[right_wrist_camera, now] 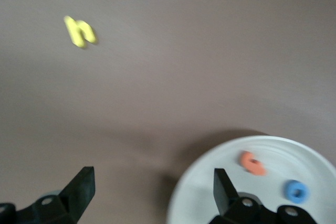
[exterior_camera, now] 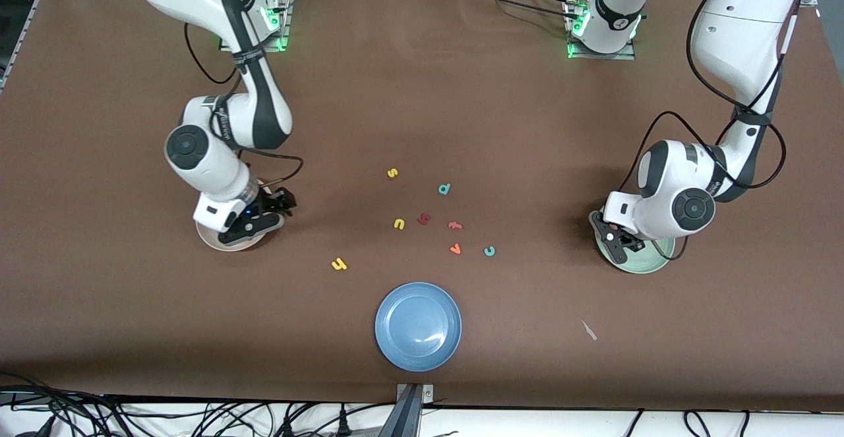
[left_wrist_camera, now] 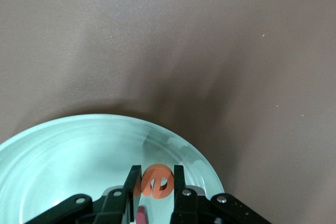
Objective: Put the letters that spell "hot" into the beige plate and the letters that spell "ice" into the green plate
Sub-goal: 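Drop orange e on the green plate while the right gripper drops blue o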
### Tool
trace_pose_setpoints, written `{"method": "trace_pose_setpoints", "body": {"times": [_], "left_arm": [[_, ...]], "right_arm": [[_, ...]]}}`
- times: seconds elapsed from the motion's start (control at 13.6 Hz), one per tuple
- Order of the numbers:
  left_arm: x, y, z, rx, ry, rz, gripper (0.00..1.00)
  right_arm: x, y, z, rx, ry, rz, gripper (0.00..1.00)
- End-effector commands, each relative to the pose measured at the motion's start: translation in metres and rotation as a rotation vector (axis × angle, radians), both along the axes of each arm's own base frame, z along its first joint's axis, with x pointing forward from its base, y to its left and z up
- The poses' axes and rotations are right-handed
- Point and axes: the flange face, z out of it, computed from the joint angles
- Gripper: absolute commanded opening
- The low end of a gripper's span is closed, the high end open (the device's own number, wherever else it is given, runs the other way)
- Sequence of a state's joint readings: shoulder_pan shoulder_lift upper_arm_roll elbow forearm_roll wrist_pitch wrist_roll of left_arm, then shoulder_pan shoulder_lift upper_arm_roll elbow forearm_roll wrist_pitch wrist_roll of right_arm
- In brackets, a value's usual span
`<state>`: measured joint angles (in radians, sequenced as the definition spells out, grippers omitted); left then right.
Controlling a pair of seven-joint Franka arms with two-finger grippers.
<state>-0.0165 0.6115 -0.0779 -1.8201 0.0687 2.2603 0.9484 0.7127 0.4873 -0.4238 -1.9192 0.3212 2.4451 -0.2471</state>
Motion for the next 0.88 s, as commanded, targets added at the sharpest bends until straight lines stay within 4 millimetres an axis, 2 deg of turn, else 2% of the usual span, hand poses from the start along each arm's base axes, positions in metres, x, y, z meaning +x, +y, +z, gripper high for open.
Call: {"method": "trace_pose_setpoints", "body": {"times": [0.0, 0.22, 0.29, 0.44, 0.59, 0.73, 0.81], "left_arm": [[0.003, 0.0, 0.016, 0.012, -0.032, -0.025, 1.0], [0.012, -0.001, 0.044, 0.008, -0.04, -0.009, 1.0], [0.017, -0.003, 0.055, 0.006, -0.036, -0.004, 1.0], [0.029, -0.02, 0.073, -0.029, -0.04, 0.012, 1.0], [0.028, -0.054, 0.069, -0.12, -0.027, 0.04, 1.0], [0.039, -0.109, 0.078, -0.193, -0.049, 0.038, 1.0], [0.037, -0.133, 0.079, -0.226, -0.038, 0.096, 1.0]], "right_arm": [[0.008, 0.037, 0.002, 0.039, -0.014, -0.07, 1.0], [0.028, 0.075, -0.026, 0.017, -0.03, -0.022, 1.0], [0.03, 0.087, -0.027, 0.026, -0.032, -0.004, 1.0], [0.041, 0.101, -0.025, 0.024, -0.015, 0.013, 1.0], [0.051, 0.115, -0.032, 0.013, 0.003, 0.034, 1.0], [0.058, 0.119, -0.042, 0.005, -0.002, 0.044, 1.0], [0.063, 0.125, -0.048, 0.002, -0.01, 0.054, 1.0]]}}
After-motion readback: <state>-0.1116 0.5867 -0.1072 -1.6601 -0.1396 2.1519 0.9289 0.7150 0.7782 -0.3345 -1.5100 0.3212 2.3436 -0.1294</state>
